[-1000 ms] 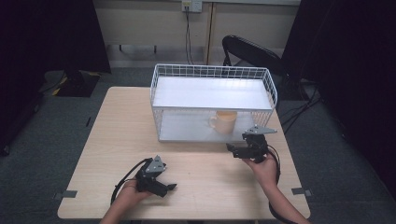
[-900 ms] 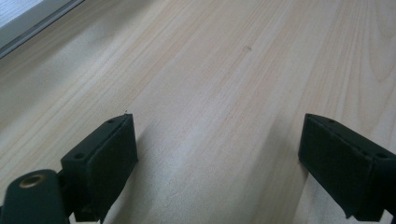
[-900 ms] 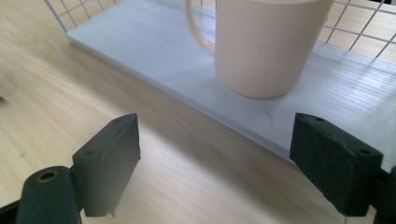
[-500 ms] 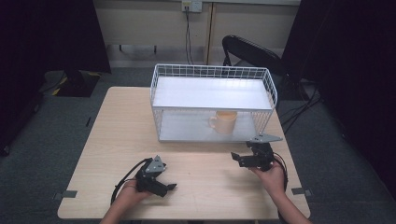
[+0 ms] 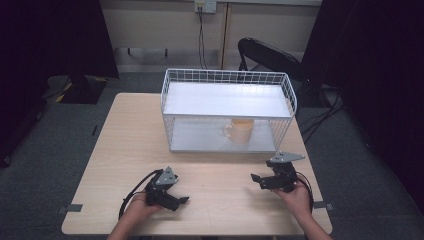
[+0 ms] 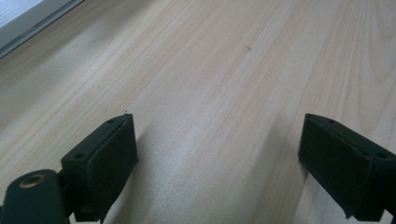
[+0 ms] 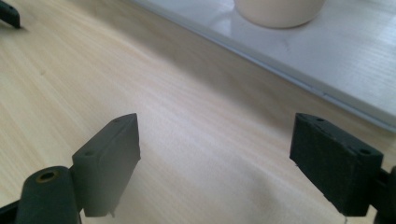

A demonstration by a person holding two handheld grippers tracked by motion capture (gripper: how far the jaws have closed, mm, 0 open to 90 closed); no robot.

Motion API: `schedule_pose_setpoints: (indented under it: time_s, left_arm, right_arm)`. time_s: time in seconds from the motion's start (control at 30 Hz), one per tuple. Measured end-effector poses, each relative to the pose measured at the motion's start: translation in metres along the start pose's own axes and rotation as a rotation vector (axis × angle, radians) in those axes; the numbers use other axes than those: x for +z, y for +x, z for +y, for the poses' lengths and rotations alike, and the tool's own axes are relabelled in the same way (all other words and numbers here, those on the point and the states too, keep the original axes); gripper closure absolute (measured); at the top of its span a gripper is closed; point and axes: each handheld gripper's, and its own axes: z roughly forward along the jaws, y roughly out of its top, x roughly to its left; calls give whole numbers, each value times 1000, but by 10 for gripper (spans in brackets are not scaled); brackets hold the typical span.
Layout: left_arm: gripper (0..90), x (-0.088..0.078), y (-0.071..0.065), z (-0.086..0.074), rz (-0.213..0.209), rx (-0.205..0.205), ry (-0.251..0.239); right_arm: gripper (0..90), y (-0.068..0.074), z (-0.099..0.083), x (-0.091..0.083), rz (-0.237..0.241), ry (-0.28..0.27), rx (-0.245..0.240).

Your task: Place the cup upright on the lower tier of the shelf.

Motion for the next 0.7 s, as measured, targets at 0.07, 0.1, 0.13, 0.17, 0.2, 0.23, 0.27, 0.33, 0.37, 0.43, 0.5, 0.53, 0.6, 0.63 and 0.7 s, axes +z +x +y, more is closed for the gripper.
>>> schedule_pose_setpoints:
  time_s: [0.07,0.1,0.13,0.17,0.2,0.23,0.27,0.33,0.37,0.43,0.5,0.53,0.6,0.63,0.7]
  left_arm:
    - [111,0,0,0,0,0,0]
    - [111,0,0,0,0,0,0]
    - [111,0,0,0,0,-1,0]
    - [111,0,0,0,0,0,0]
    - [111,0,0,0,0,0,0]
    - [111,0,0,0,0,0,0]
    - [111,0,0,0,0,0,0]
    - [111,0,0,0,0,0,0]
    - [111,0,0,0,0,0,0]
    - [111,0,0,0,0,0,0]
    - [111,0,0,0,0,0,0]
    - [111,0,0,0,0,0,0]
    - [111,0,0,0,0,0,0]
    - [111,0,0,0,0,0,0]
    - [111,0,0,0,0,0,0]
  right_arm:
    - [154,1,-4,0,5,8,-2]
    - [154,1,-7,0,9,10,0]
    - [154,2,-9,0,10,11,0]
    - [154,3,-11,0,13,19,-3]
    - [154,3,-14,1,16,24,-8]
    - [154,4,-17,1,17,29,-8]
    - [154,4,-19,2,20,35,-9]
    - [154,4,-24,3,25,44,-6]
    - [154,4,-25,3,25,47,-12]
    - [155,5,-27,3,26,54,-16]
    - [154,5,-30,3,30,57,-27]
    - [155,6,-31,3,30,62,-31]
    - [154,7,-33,4,27,70,-40]
    - [153,8,-34,5,25,73,-47]
    - [152,9,-36,5,18,73,-64]
